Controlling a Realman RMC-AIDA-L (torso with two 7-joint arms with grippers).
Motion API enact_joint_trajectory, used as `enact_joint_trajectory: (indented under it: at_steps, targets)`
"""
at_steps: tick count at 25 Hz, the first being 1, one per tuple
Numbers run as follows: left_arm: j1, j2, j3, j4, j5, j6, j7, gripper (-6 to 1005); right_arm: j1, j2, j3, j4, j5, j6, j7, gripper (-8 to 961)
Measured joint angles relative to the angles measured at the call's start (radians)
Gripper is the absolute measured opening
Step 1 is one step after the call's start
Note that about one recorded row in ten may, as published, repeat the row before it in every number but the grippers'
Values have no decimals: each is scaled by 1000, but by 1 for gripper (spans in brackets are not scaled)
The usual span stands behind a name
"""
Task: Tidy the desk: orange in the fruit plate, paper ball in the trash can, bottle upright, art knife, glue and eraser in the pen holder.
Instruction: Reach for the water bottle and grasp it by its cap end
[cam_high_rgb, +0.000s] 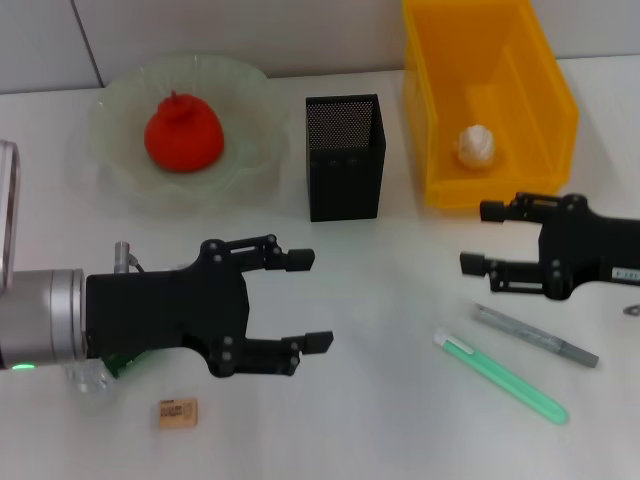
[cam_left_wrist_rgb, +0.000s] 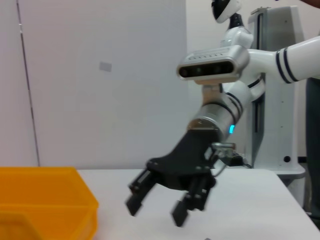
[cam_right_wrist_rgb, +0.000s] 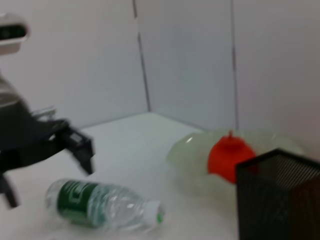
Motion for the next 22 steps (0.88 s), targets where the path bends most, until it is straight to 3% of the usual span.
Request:
enact_joint_trajectory:
  at_steps: [9, 22]
  targets:
    - [8, 2, -6, -3, -32, -65, -11, 755, 2, -1, -20, -14, -86, -17, 21, 743]
    - [41, 10, -11, 20, -27, -150, -115, 753, 0, 1, -13, -56, -87, -101, 21, 743]
